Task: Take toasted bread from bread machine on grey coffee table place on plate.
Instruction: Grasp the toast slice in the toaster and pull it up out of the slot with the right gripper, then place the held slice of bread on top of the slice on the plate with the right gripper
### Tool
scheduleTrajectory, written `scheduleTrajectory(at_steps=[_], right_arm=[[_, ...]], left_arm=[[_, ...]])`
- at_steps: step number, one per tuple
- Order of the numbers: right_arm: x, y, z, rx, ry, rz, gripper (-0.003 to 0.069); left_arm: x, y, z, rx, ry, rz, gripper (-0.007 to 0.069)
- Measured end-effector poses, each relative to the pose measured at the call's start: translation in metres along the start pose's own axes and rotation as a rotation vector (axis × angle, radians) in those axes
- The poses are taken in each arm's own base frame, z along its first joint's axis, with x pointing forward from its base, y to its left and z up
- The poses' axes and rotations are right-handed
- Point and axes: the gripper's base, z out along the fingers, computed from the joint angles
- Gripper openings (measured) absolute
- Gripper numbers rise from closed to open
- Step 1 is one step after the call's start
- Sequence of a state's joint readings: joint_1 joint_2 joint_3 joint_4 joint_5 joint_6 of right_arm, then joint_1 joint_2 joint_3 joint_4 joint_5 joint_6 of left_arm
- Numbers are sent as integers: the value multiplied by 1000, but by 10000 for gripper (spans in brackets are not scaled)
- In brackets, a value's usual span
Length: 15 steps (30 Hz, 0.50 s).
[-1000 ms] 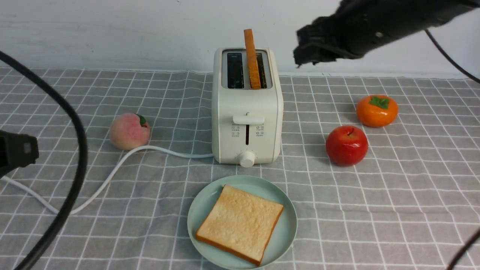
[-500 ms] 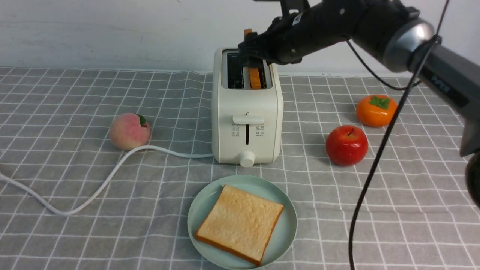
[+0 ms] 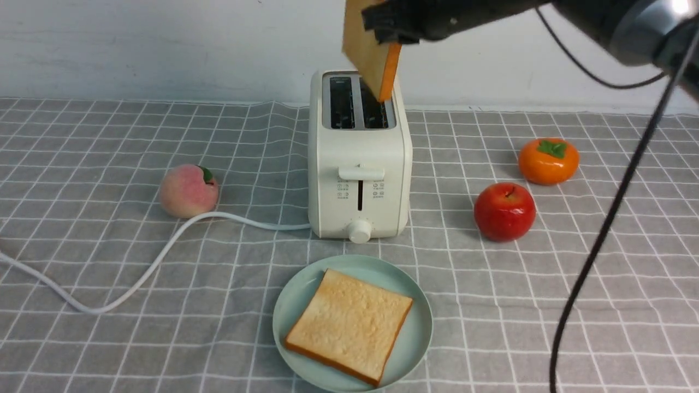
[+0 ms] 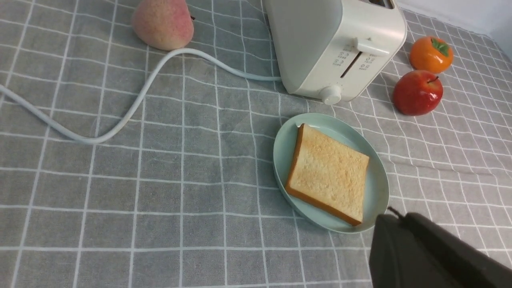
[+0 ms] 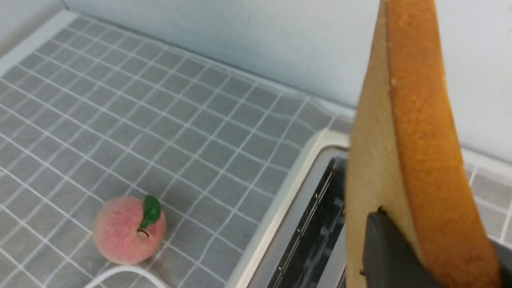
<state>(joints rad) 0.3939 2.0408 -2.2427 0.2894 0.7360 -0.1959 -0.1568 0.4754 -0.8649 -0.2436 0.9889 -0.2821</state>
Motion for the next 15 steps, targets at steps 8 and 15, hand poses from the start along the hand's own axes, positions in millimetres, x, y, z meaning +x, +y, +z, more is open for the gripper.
scheduleTrajectory(at_steps=[8, 15], right_arm=[[-44, 25, -111, -29, -51, -55, 111], [-43, 44, -174, -99, 76, -99, 111]], left_arm=[[-2, 0, 0, 3, -22, 63, -14], [-8, -1, 0, 4, -86, 96, -14]])
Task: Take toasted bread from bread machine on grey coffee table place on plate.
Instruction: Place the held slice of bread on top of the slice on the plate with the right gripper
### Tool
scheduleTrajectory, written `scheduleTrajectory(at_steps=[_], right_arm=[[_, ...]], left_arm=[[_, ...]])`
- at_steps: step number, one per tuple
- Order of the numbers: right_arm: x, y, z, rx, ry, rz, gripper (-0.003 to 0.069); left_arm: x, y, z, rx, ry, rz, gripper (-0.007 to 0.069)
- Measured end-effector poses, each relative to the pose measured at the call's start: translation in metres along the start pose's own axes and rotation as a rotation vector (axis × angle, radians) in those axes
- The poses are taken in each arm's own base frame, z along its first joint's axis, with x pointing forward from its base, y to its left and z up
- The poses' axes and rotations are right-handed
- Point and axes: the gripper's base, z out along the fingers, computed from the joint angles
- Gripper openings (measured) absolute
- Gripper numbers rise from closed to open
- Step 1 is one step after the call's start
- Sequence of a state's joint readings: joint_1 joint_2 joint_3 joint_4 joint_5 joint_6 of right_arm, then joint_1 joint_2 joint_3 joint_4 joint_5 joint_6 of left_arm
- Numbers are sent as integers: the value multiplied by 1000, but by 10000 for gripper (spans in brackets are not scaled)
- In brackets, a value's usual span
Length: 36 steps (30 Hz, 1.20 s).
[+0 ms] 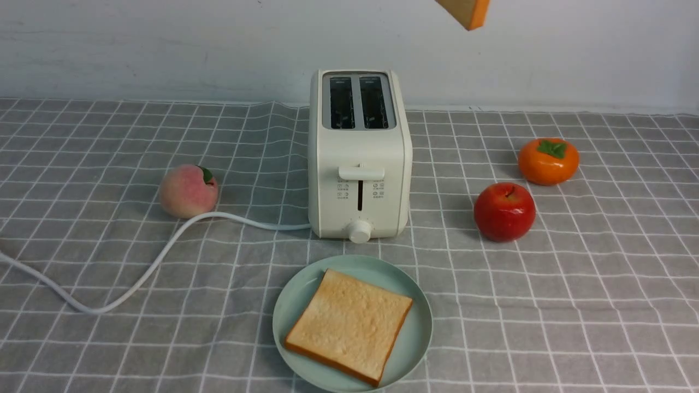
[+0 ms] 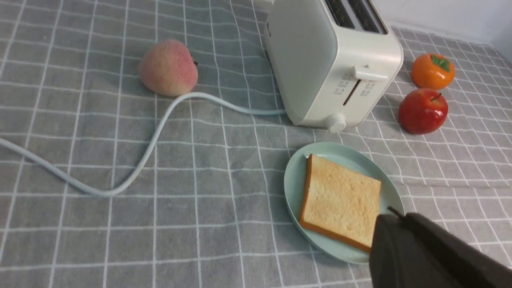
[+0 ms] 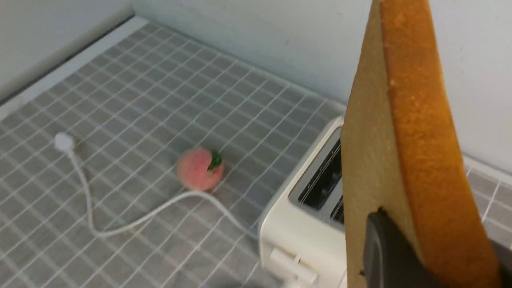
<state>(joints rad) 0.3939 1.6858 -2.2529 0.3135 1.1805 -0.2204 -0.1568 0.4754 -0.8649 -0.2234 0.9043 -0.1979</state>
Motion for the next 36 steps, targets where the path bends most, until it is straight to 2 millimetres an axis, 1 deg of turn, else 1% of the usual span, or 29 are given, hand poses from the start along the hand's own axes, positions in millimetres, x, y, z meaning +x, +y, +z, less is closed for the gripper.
scheduleTrajectory(at_steps=[1, 3, 5, 6, 7, 8, 9, 10, 11, 12, 13, 14, 15, 17, 18, 19, 20, 23, 24, 26, 28, 31, 33, 34, 36], right_arm=[[3, 5, -5, -41, 37, -3, 111], [7, 11, -4, -111, 62, 4, 111], [13, 16, 6, -196, 90, 48, 111], [14, 16, 7, -204, 95, 52, 111], [26, 19, 22, -271, 145, 92, 111], [28, 19, 23, -279, 152, 97, 111], [39, 19, 36, -321, 197, 124, 111], [56, 19, 52, -365, 258, 165, 111], [59, 19, 54, -371, 267, 170, 111], [78, 19, 70, -415, 330, 208, 111], [93, 20, 82, -451, 373, 230, 111], [98, 20, 86, -464, 387, 246, 111], [121, 21, 102, -524, 439, 286, 111], [141, 22, 117, -578, 474, 321, 111], [155, 23, 128, -605, 485, 347, 111], [161, 21, 134, -605, 485, 363, 111], [172, 20, 145, -602, 491, 391, 111], [191, 14, 167, -567, 510, 453, 111], [193, 13, 169, -564, 512, 460, 111], [209, 7, 188, -519, 532, 492, 111], [215, 4, 196, -499, 537, 502, 111], [229, -1, 211, -462, 553, 525, 125], [233, -3, 216, -455, 558, 532, 137], [238, -4, 220, -451, 570, 541, 168], [239, -4, 221, -449, 575, 548, 190]], left_arm=[[-2, 0, 0, 5, -25, 5, -14], [-6, -1, 0, 11, -65, 11, -14], [-9, -2, 0, 16, -99, 23, -14], [-9, -2, 0, 16, -99, 24, -14], [-11, -2, 0, 18, -118, 30, -14], [-11, -2, 0, 18, -120, 32, -14], [-12, -2, 1, 18, -122, 33, -14], [-12, -2, 2, 16, -117, 32, -14], [-12, -2, 2, 16, -117, 32, -14], [-12, -1, 5, 12, -102, 30, -14], [-11, -1, 7, 7, -81, 29, -14], [-11, -1, 7, 7, -80, 29, -14], [-10, 0, 10, 1, -57, 28, -14], [-8, 1, 14, -4, -39, 26, -14], [-6, 3, 17, -9, -26, 24, -14], [-5, 3, 18, -11, -18, 23, -14], [-2, 5, 21, -15, -7, 21, -14], [5, 9, 28, -24, 15, 15, -14], [5, 9, 28, -24, 15, 15, -14], [10, 11, 32, -31, 31, 11, -14], [11, 12, 33, -32, 36, 10, -14], [12, 12, 33, -33, 37, 12, -14], [11, 12, 34, -33, 34, 19, -14], [11, 12, 34, -32, 33, 32, -14], [11, 12, 34, -32, 33, 40, -14]])
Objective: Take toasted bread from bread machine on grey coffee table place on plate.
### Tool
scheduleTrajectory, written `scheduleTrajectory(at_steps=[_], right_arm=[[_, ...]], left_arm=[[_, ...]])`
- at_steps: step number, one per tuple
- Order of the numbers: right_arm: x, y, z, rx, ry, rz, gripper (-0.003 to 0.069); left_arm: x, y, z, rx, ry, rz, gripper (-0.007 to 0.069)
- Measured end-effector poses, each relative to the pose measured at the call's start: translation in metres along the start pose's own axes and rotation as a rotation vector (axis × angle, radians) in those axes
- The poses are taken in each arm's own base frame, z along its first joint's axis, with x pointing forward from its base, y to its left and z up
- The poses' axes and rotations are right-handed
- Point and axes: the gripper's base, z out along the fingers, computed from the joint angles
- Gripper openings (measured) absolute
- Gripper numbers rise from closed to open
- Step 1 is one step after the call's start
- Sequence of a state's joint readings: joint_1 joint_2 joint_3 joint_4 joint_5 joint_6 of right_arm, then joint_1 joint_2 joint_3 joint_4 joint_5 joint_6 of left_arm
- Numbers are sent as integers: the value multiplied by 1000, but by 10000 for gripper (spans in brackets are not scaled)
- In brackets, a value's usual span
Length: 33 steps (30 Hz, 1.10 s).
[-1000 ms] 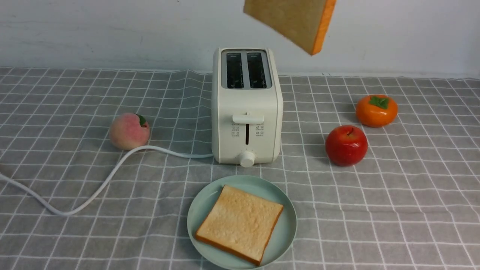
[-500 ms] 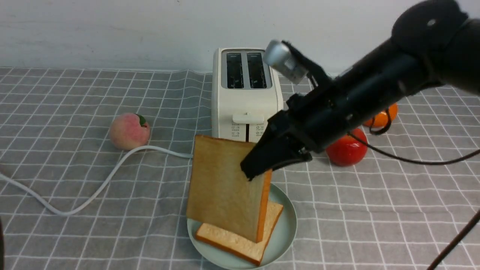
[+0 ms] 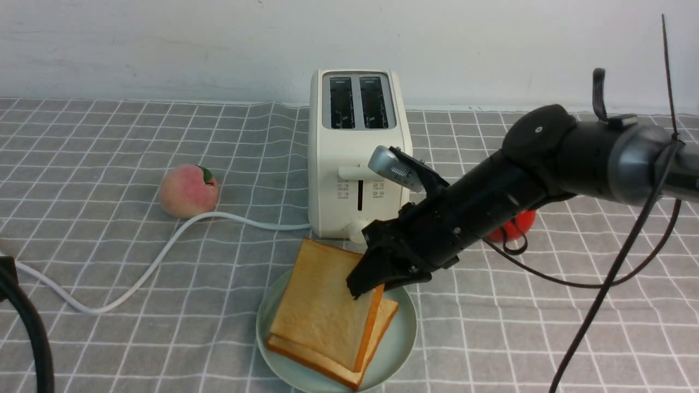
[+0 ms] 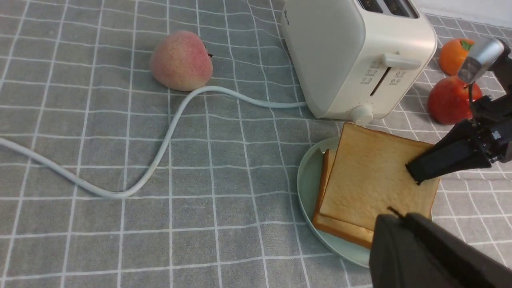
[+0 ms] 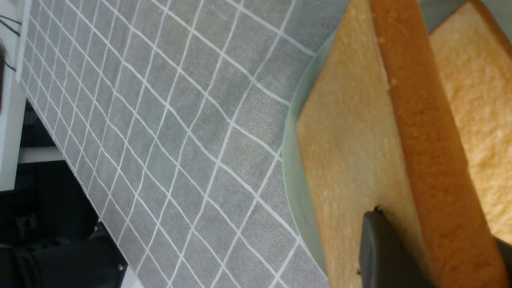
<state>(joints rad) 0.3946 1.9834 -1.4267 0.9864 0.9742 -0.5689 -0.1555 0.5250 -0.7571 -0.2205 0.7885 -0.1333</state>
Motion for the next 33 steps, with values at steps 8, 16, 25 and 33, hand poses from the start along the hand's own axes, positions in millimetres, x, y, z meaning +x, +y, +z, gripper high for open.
scheduleTrajectory(at_steps=[8, 16, 25, 33], right_arm=[[2, 7, -16, 85, 35, -69, 406], [3, 46, -82, 307, -65, -185, 423], [49, 121, -205, 567, -412, -190, 246], [135, 174, -305, 705, -827, -189, 165]], left_arm=[[1, 0, 0, -1, 11, 15, -14], [3, 1, 2, -2, 10, 19, -14], [18, 9, 17, -20, 46, 8, -14], [18, 11, 23, -17, -13, 2, -14]])
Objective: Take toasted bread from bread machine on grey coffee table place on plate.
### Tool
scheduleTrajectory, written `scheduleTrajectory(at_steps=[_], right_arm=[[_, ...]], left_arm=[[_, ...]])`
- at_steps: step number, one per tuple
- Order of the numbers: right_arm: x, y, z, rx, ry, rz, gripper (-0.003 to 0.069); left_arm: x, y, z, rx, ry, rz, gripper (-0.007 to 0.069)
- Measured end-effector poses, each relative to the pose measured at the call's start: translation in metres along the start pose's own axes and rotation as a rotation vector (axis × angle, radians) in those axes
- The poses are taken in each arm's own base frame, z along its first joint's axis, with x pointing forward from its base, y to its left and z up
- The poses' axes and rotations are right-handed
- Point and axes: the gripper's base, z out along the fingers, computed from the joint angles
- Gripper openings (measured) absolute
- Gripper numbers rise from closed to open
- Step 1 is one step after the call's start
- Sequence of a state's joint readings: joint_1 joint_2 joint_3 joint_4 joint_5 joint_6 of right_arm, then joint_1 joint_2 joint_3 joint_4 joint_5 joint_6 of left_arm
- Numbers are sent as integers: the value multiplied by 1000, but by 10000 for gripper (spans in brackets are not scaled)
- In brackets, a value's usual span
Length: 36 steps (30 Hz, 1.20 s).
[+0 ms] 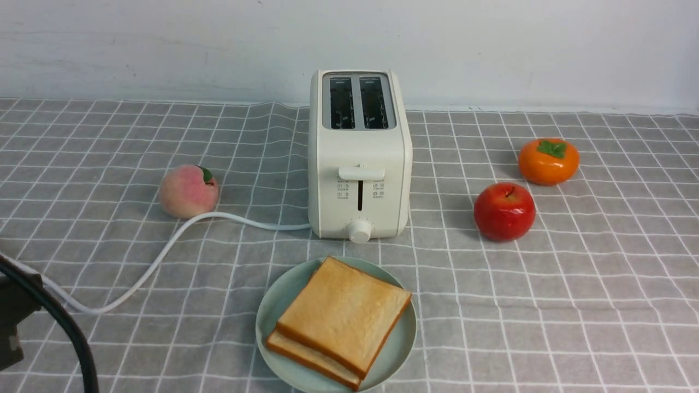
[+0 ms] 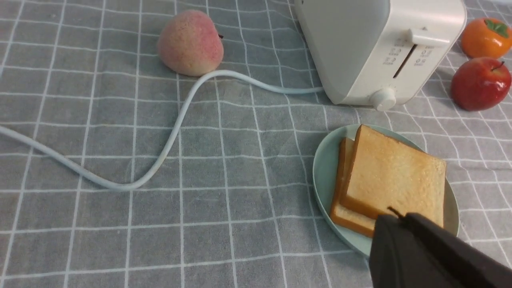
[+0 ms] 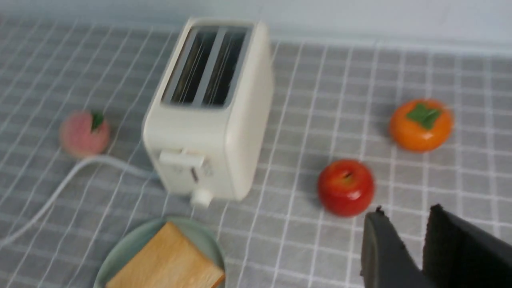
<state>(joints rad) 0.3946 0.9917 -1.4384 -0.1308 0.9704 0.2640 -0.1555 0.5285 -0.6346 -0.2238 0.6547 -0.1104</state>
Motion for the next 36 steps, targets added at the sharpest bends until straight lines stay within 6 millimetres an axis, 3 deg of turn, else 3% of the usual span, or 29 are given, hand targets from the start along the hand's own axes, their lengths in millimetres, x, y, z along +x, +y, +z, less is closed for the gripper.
scheduleTrajectory(at_steps=[3, 6, 7, 8, 9, 10, 15, 18, 27, 36], right_arm=[[27, -20, -51, 66, -176, 36, 160], [63, -33, -69, 89, -267, 52, 161], [69, -34, -71, 88, -287, 52, 161], [92, -39, -72, 86, -335, 53, 161], [99, -41, -71, 85, -337, 57, 161], [127, -45, -68, 72, -400, 50, 161], [180, -47, -55, -14, -585, -5, 161], [195, -45, -49, -69, -655, -26, 161], [198, -45, -46, -77, -674, -9, 161], [197, -46, -46, 21, -711, -235, 171]], left_arm=[[-5, -1, 0, 11, -60, -6, -14], [-9, -1, 0, 18, -100, -11, -14], [-9, -1, 0, 18, -107, -11, -14], [-12, -2, 0, 21, -134, -11, -14], [-12, -2, 0, 22, -140, -12, -14], [-15, -2, -1, 26, -165, -14, -14], [-19, -3, -1, 34, -212, -21, -14], [-19, -3, -1, 37, -217, -26, -13], [-19, -3, -1, 38, -217, -27, -13], [-19, -3, -1, 38, -217, -27, -1]])
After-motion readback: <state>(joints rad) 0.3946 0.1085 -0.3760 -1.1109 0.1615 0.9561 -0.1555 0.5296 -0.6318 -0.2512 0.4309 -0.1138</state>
